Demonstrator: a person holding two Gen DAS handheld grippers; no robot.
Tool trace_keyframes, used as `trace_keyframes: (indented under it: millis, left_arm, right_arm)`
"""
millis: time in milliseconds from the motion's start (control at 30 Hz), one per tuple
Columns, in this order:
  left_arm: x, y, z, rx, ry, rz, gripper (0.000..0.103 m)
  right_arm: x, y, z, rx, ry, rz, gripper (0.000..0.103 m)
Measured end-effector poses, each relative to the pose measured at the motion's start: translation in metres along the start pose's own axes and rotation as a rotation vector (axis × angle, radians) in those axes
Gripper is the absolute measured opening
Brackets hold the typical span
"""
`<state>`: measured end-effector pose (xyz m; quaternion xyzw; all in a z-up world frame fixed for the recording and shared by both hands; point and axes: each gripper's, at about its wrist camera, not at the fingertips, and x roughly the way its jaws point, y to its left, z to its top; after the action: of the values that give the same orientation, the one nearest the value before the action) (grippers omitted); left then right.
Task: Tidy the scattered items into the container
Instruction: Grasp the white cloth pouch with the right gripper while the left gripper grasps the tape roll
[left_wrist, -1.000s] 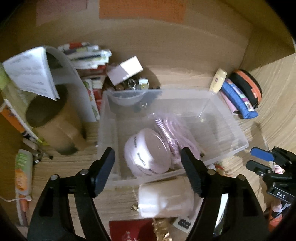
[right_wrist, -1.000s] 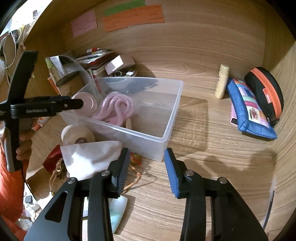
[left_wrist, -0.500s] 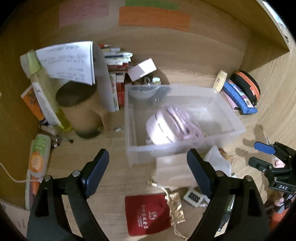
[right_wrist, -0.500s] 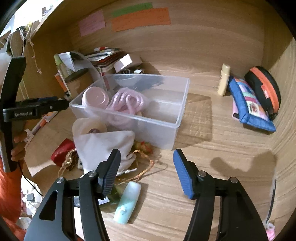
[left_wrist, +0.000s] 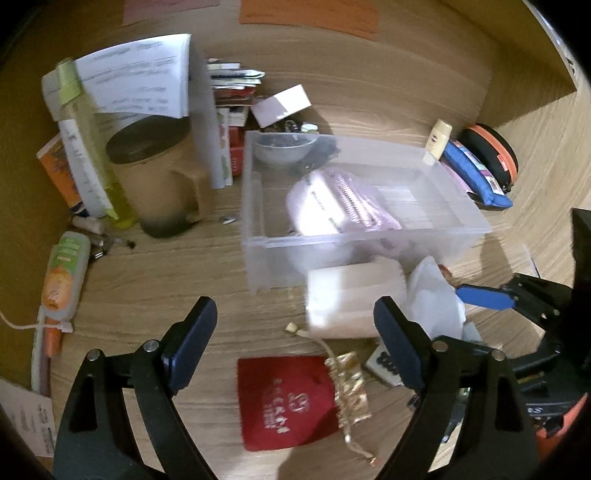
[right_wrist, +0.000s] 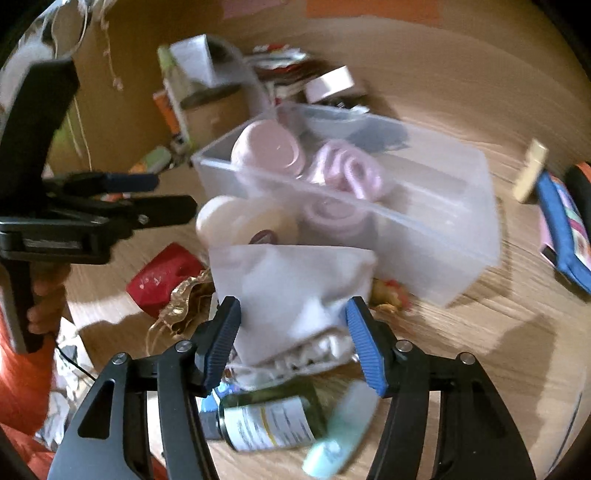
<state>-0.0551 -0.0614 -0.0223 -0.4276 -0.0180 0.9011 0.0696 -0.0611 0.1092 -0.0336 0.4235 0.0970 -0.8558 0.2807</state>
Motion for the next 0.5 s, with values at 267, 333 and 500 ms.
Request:
trace_keyframes:
  millis: [267,333,500]
  left_arm:
    - [0.007,0.007,-0.007,-0.020,0.029,-0.022,0.087]
    - [0.010,0.004,-0.005,-0.016,0.031,-0.038,0.087]
    - [0.018,-0.009,-0.001,-0.009,0.043,-0.076,0.087]
  right_arm:
    - [0.028,-0.012,0.005,0.031,0.068,0.029,0.084]
    - [0.034,-0.014,0.005,0.050,0.089,0.046,0.084]
    - [0.033,-0.009,0.001,0.028,0.075,0.054,0.070]
